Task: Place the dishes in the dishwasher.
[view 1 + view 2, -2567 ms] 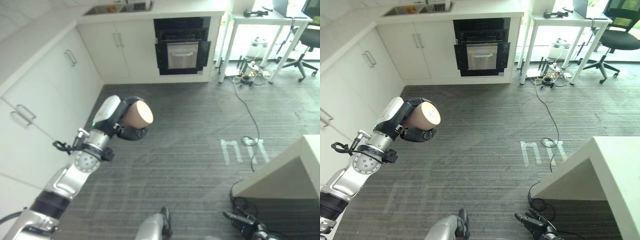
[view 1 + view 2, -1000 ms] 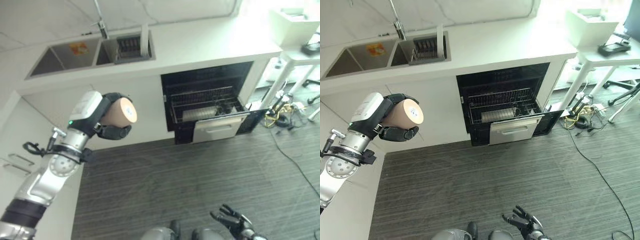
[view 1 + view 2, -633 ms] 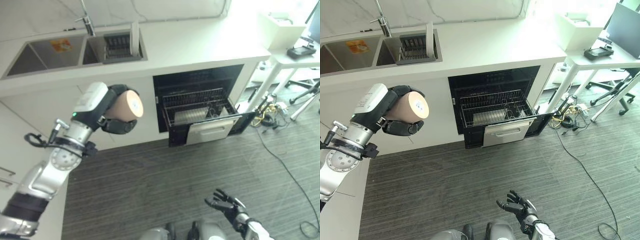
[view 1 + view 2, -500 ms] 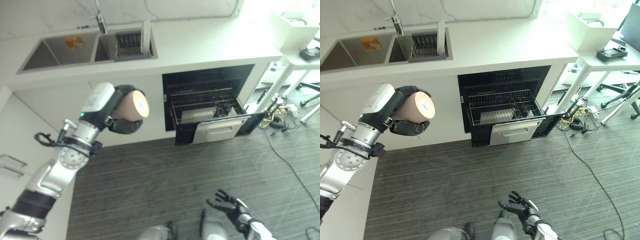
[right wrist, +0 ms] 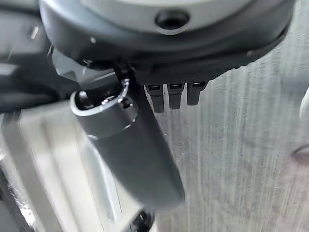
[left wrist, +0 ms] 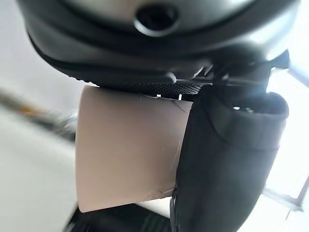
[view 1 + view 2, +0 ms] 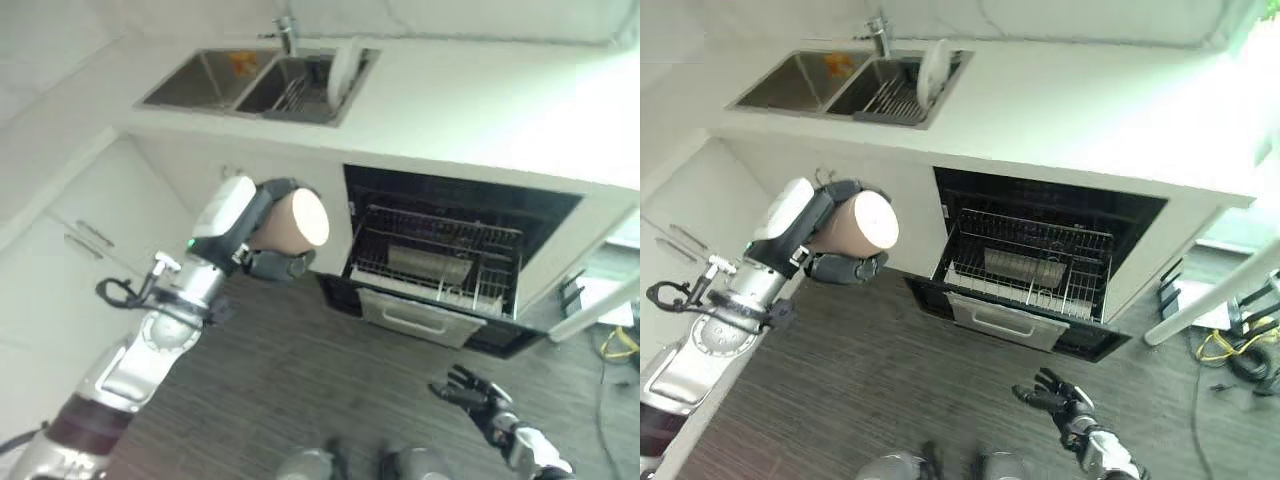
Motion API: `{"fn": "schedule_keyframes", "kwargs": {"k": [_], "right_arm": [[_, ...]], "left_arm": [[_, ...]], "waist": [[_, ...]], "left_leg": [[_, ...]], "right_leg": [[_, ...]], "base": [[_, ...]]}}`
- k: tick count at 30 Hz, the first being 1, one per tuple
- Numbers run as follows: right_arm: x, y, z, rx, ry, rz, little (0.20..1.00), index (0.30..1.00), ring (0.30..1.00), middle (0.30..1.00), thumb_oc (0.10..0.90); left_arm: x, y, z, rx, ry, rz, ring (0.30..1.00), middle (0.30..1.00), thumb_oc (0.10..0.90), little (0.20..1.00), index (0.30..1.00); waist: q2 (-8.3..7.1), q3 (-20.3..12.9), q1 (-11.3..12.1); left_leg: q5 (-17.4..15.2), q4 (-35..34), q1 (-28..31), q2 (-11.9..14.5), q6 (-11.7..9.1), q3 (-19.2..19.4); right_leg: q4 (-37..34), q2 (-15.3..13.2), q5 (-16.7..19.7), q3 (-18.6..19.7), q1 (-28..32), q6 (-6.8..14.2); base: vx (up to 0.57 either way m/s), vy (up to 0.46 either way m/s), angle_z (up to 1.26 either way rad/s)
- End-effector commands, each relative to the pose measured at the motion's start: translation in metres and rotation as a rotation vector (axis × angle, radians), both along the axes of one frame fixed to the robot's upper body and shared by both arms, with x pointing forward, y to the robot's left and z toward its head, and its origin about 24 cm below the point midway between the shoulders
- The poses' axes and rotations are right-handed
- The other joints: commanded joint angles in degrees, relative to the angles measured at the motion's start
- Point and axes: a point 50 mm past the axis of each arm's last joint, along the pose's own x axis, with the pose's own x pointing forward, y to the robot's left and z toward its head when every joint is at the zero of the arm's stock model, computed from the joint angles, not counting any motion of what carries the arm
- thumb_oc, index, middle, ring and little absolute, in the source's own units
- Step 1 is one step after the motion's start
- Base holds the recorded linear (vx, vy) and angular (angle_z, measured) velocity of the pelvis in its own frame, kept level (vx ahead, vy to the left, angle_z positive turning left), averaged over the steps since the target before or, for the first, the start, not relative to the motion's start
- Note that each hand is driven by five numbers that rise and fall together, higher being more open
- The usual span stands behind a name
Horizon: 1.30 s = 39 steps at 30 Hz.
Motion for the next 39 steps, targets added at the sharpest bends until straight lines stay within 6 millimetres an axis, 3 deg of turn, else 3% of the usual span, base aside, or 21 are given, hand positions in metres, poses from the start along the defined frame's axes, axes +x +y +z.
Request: {"fn": "schedule_keyframes", "kwargs": {"k": [1,3,5,8,9,10,12,13,14,16,19,23,29,39], "right_arm": [[-0.007,0.015,-0.002,0.006,-0.034,0.100,0.900,0.900,0.900,0.900,0.800],[-0.001,0.026,0.001,0.039,-0.061,0.129,0.900,0.900,0.900,0.900,0.800],[0.002,0.033,0.001,0.055,-0.060,0.159,0.900,0.900,0.900,0.900,0.800],[0.005,0.038,0.001,0.070,-0.065,0.177,0.900,0.900,0.900,0.900,0.800],[0.006,0.040,0.001,0.068,-0.065,0.190,0.900,0.900,0.900,0.900,0.800],[0.004,0.042,0.000,0.074,-0.060,0.190,0.900,0.900,0.900,0.900,0.800],[0.001,0.043,-0.002,0.083,-0.050,0.180,0.900,0.900,0.900,0.900,0.800],[0.000,0.043,-0.003,0.088,-0.046,0.185,0.900,0.900,0.900,0.900,0.800],[0.000,0.044,-0.004,0.099,-0.030,0.212,0.900,0.900,0.900,0.900,0.800],[0.001,0.043,-0.005,0.078,0.002,0.242,0.900,0.900,0.900,0.900,0.800],[-0.012,0.035,-0.010,0.062,0.028,0.210,0.900,0.900,0.900,0.900,0.800],[-0.017,0.017,-0.009,0.023,0.026,0.131,0.900,0.900,0.900,0.900,0.800],[-0.023,0.013,-0.011,0.036,0.027,0.070,0.900,0.900,0.900,0.900,0.800],[-0.029,0.020,-0.014,0.069,0.013,0.006,0.900,0.900,0.900,0.900,0.800]], "left_arm": [[-0.009,0.021,0.048,-0.018,-0.271,0.075,0.300,0.300,0.400,0.300,0.300],[-0.012,0.030,0.052,0.005,-0.298,0.096,0.300,0.300,0.400,0.300,0.300],[-0.009,0.032,0.054,0.017,-0.296,0.113,0.300,0.300,0.400,0.300,0.300],[-0.006,0.030,0.056,0.032,-0.309,0.120,0.300,0.300,0.400,0.300,0.300],[-0.005,0.031,0.059,0.045,-0.316,0.134,0.300,0.300,0.400,0.300,0.300],[-0.003,0.032,0.061,0.052,-0.311,0.143,0.300,0.300,0.400,0.300,0.300],[-0.002,0.034,0.065,0.054,-0.302,0.140,0.300,0.300,0.400,0.300,0.300],[-0.001,0.036,0.065,0.056,-0.299,0.146,0.300,0.300,0.400,0.300,0.300],[-0.003,0.044,0.067,0.054,-0.289,0.163,0.300,0.300,0.400,0.300,0.300],[-0.005,0.050,0.064,0.027,-0.254,0.170,0.300,0.300,0.400,0.300,0.300],[-0.011,0.043,0.061,0.002,-0.264,0.143,0.300,0.300,0.400,0.300,0.300],[-0.014,0.041,0.070,-0.009,-0.297,0.140,0.300,0.300,0.400,0.300,0.300],[-0.012,0.046,0.074,0.009,-0.284,0.142,0.300,0.300,0.400,0.300,0.300],[-0.006,0.037,0.058,0.008,-0.245,0.140,0.300,0.300,0.400,0.300,0.300]], "waist": [[0.89,-3.82,-0.45],[2.45,-4.22,-0.62],[2.70,-2.62,-1.17],[2.50,-1.82,-0.63],[2.38,-1.98,-0.17],[1.20,-2.27,-0.13],[-0.47,-3.16,-0.73],[-0.74,-3.38,-0.69],[-0.96,-3.71,0.01],[-1.25,-4.16,0.44],[-0.94,-4.81,0.04],[-0.06,-5.79,-0.48],[0.77,-6.81,-1.54],[0.14,-7.98,-1.67]], "left_leg": [[1.69,-1.18,-5.54,-2.27,2.87,-2.21],[0.05,-1.18,-4.26,0.89,4.09,-1.30],[-1.01,-1.18,-2.25,0.59,5.43,-4.34],[-1.26,-1.18,-0.67,0.72,5.10,-7.20],[-1.10,-1.18,-0.31,1.52,4.47,-8.00],[-1.31,-1.18,0.37,1.83,3.44,-10.95],[-2.36,-1.18,0.39,1.98,2.13,-14.44],[-2.60,-1.18,0.59,2.56,1.70,-14.97],[-2.68,-1.18,0.61,4.78,0.34,-14.89],[-2.08,-1.18,0.43,7.12,-0.77,-14.70],[0.71,-1.18,-1.59,11.10,-3.06,-14.83],[2.88,-1.18,-4.18,14.48,-5.64,-13.01],[2.98,-1.18,-4.59,15.59,-6.36,-11.45],[1.68,-1.18,-3.66,14.53,-5.45,-10.55]], "right_leg": [[-3.26,3.65,0.56,-1.14,3.92,5.37],[-3.21,6.31,3.76,-4.72,5.92,6.21],[10.47,4.47,4.94,-3.17,-0.85,7.45],[8.65,0.81,4.43,-2.81,-1.25,7.36],[3.05,-1.85,5.31,-2.43,0.21,7.34],[-3.26,-5.99,7.55,2.38,1.51,8.82],[-3.26,-7.82,8.23,10.05,-1.71,11.28],[-3.26,-7.94,8.53,10.82,-2.45,11.79],[-3.26,-8.39,7.25,9.30,-2.65,12.80],[-3.26,-7.53,6.28,7.92,-2.75,12.73],[-3.26,-5.30,3.84,5.76,-1.88,10.80],[-3.26,-6.17,3.38,2.25,-2.21,10.65],[-3.26,-6.60,3.13,0.97,-1.64,10.66],[-3.26,-8.10,3.79,0.44,-1.26,11.62]], "base": [[0.32,-0.019,-1.15],[0.20,-0.044,-1.49],[0.11,-0.125,-0.73],[0.09,-0.225,-0.11],[0.11,-0.625,0.38],[0.08,-0.696,0.69],[-0.01,-0.686,0.90],[-0.04,-0.676,0.72],[-0.01,-0.512,0.61],[-0.05,-0.497,0.19],[-0.07,-0.326,0.09],[-0.07,-0.119,0.35],[0.00,0.032,0.03],[0.02,0.053,0.04]]}}
